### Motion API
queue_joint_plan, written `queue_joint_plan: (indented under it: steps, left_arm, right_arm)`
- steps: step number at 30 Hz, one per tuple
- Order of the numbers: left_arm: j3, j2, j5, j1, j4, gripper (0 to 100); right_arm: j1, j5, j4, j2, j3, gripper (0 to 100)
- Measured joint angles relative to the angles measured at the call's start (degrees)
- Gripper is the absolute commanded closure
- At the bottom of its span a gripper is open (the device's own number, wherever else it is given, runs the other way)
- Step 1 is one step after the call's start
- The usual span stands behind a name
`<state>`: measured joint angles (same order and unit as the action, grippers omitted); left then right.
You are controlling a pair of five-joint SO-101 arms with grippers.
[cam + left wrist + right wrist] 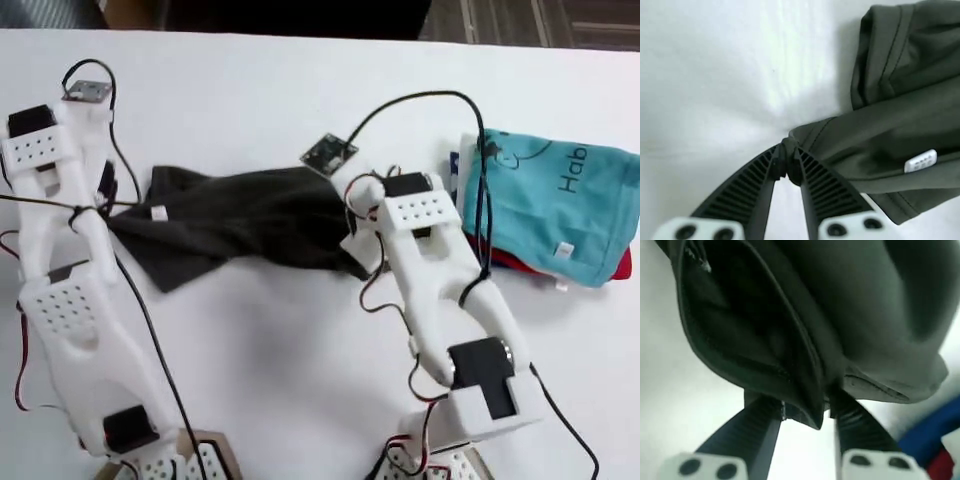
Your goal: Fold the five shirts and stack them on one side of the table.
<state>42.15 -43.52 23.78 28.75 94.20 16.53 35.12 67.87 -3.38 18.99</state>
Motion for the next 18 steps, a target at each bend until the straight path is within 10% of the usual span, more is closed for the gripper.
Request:
queue_joint_plan:
  steps: [18]
  left_arm:
    - [0.00, 0.00, 0.00, 0.00, 0.00, 97]
  right_arm:
    - [-0.44, 0.00, 9.85, -0.26, -18.81, 97.7]
